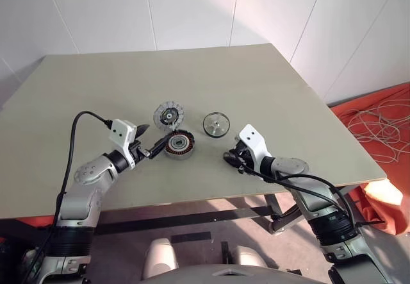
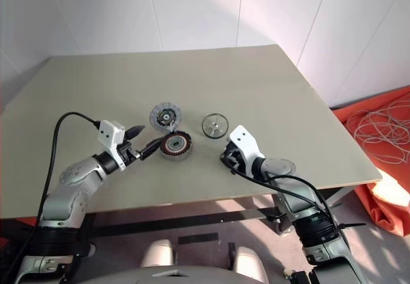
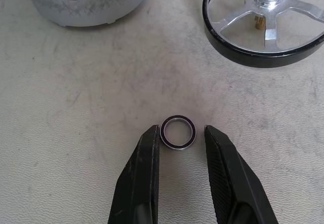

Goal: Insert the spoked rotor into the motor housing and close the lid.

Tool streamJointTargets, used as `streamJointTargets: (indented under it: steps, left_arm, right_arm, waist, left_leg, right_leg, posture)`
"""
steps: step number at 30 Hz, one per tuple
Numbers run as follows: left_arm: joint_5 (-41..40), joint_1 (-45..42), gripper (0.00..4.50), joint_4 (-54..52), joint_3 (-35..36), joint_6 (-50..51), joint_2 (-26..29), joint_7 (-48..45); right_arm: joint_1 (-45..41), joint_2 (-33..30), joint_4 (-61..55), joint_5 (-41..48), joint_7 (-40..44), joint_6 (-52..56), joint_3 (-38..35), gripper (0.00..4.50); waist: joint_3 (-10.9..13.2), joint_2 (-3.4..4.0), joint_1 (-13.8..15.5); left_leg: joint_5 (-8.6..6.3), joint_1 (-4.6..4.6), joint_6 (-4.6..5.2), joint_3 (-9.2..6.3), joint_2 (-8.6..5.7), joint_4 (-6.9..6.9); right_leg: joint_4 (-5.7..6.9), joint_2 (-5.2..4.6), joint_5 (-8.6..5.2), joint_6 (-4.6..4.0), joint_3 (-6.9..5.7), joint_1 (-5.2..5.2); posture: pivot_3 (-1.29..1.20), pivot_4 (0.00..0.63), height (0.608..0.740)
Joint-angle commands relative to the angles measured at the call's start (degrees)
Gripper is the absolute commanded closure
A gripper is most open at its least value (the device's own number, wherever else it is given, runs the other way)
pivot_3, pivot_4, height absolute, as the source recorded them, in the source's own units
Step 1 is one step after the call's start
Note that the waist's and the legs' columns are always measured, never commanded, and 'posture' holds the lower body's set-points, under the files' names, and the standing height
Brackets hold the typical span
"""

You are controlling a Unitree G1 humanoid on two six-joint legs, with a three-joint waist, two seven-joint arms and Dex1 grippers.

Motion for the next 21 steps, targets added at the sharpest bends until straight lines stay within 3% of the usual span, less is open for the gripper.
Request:
streamJointTargets:
  steps: [1,4,7,11,21]
  left_arm:
    - [-0.7,-1.2,0.00,-1.0,0.1,-0.5,0.2,-0.2]
    - [-0.7,-0.9,0.00,-0.7,0.3,-0.8,0.1,-0.3]
    - [-0.7,-0.3,0.00,0.1,0.5,-1.6,0.0,-0.6]
    - [-0.4,0.2,0.00,1.4,0.8,-3.0,0.1,-1.0]
    - [0.3,0.4,0.00,6.4,0.7,-7.6,0.0,-2.3]
  right_arm:
    - [-1.2,-0.8,-0.4,-0.3,-0.7,0.2,-1.6,3.02]
    - [-2.0,-1.0,0.0,-0.1,-0.5,0.2,-1.8,3.02]
    - [-2.8,-1.1,1.1,0.1,-0.6,0.0,-2.2,3.55]
    - [-3.5,-0.9,2.3,0.0,-0.6,-0.5,-2.4,3.73]
    - [-4.5,-0.6,3.6,0.3,-1.0,-0.7,-3.0,3.77]
  waist:
    - [0.0,0.00,0.0]
    - [0.0,0.01,0.0]
    - [0.0,0.01,0.0]
    - [0.0,0.01,0.0]
    - [0.0,0.01,0.0]
  left_leg:
    - [0.00,0.00,0.00,0.00,0.00,0.00]
    - [0.00,0.00,0.00,0.00,0.00,0.00]
    - [0.00,0.00,0.00,0.01,0.00,-0.02]
    - [0.00,-0.02,0.00,0.02,0.00,-0.06]
    - [0.00,-0.01,0.00,0.02,0.00,-0.06]
  right_leg:
    - [0.00,0.00,0.00,0.00,0.00,0.00]
    - [0.00,0.00,0.00,0.00,0.00,-0.01]
    - [-0.02,0.00,0.00,0.00,0.00,-0.01]
    - [-0.04,0.00,0.00,0.00,0.00,-0.04]
    - [-0.05,0.00,0.00,0.00,0.00,-0.03]
  posture:
    - [0.00,0.000,0.740]
    - [0.00,0.000,0.740]
    - [0.00,0.000,0.740]
    - [0.00,0.000,0.740]
    - [0.00,0.000,0.740]
